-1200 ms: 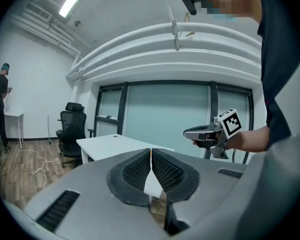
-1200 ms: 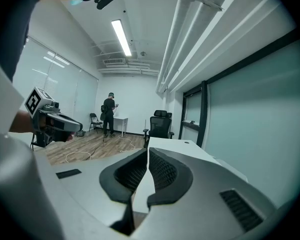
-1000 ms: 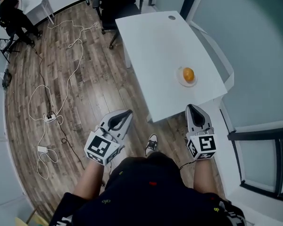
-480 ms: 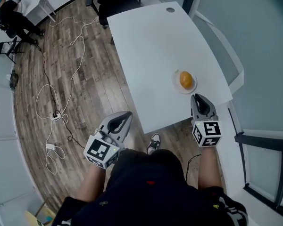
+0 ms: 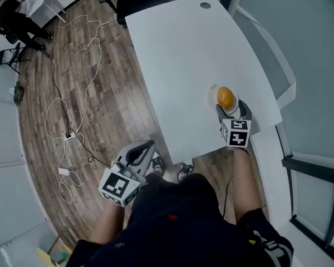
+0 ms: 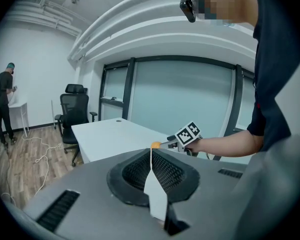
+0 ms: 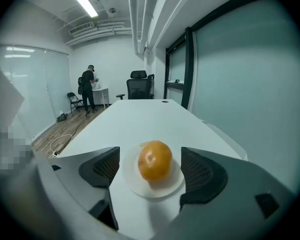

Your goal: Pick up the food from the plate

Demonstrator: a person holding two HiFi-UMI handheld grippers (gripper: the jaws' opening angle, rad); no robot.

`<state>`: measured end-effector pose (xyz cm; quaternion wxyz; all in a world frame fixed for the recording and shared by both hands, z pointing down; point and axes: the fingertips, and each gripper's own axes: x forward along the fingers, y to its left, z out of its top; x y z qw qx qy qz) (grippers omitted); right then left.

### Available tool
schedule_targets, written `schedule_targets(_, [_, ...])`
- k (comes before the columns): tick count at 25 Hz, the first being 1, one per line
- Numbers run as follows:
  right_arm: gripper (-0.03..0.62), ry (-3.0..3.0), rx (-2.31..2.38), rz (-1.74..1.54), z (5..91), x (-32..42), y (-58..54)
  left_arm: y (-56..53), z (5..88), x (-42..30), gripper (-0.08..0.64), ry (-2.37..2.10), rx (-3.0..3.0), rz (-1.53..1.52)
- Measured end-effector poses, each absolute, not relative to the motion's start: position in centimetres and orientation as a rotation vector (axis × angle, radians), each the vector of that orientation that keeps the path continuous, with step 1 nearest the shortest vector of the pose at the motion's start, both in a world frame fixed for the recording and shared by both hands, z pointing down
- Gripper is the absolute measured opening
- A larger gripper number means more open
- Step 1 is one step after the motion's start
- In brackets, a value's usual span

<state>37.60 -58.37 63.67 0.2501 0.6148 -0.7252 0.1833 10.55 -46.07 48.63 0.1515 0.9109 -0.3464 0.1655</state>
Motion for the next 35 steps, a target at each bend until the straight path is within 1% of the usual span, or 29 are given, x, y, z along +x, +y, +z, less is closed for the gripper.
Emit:
schedule_targets(5, [0.370,-1.845,1.634,0.563,68.5,38.5,-61.3,-48.2,49.3,10.6,0.026,-0.989,2.585,0.463])
schedule_targets(8, [0.371,-1.770,1.621,0.595,70.7,38.8,-62.0,-48.5,50.3,9.1,0.026,-0.999,2.597,0.482])
schedule_targets(11, [0.368,-1.682,1.604,0.574,71.5,39.1,-62.1,-48.7,50.9,7.5,0.026,-1.033,2.554,0.476])
schedule_targets(13, [0.360,-1.652,1.618,0.531,70.6,39.1,-61.9,-48.9,50.6,7.0,0.026,-1.037,2.549,0.465])
schedule_targets(18, [0.359,-1.720,1.728,0.414,65.8,38.3,-61.6,-49.5,49.8,6.5,0.026,-1.004,2.582,0.440])
schedule_targets(24, [0.359,-1.818,1.821,0.373,57.9,37.2,-57.6,-49.1,47.6,8.0,0.026,-0.894,2.704,0.420])
schedule_targets(30, [0.359,-1.966,1.921,0.251,48.8,34.9,-53.7,-48.5,44.5,8.8,0.026,-0.811,2.813,0.382])
schedule_targets(35, [0.359,-2.058,1.943,0.128,42.9,32.1,-50.6,-48.3,42.6,9.5,0.026,-0.754,2.893,0.335])
